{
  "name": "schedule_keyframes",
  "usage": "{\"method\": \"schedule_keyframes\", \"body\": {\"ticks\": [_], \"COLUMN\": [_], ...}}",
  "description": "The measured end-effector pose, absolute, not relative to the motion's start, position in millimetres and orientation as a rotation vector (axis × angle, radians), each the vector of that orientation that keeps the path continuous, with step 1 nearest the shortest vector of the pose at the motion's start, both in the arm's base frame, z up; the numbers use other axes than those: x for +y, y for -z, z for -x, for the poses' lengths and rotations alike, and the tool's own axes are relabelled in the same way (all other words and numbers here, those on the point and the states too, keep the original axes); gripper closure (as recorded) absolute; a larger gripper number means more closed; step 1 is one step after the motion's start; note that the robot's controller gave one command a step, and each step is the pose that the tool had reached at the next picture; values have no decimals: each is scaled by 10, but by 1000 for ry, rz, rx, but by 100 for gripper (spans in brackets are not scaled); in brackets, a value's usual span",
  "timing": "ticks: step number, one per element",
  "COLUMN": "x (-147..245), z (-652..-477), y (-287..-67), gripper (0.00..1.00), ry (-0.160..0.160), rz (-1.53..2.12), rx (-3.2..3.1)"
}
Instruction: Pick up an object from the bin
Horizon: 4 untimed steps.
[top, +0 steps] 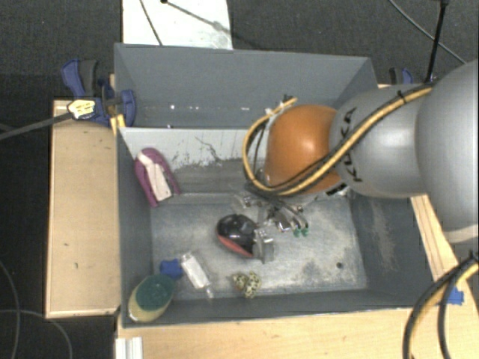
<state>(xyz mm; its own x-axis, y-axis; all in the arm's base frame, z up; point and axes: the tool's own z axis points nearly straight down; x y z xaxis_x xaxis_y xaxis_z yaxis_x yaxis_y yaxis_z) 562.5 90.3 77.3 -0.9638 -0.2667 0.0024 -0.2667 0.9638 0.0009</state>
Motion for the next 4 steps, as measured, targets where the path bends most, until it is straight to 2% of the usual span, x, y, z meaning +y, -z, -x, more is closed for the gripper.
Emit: {"method": "schedule_keyframes", "body": {"ticks": [1, 2, 3, 4], "x": [905, 903, 971, 1306], "z": [-5633, -5791, -5742, -5500], "y": [-802, -792, -2099, -1618], "gripper": [100, 100, 100, 100], "ry": [-3, -3, 2, 0], "rz": [-415, -251, -223, -6], "rx": [-3117, -3135, -3145, -3140]}}
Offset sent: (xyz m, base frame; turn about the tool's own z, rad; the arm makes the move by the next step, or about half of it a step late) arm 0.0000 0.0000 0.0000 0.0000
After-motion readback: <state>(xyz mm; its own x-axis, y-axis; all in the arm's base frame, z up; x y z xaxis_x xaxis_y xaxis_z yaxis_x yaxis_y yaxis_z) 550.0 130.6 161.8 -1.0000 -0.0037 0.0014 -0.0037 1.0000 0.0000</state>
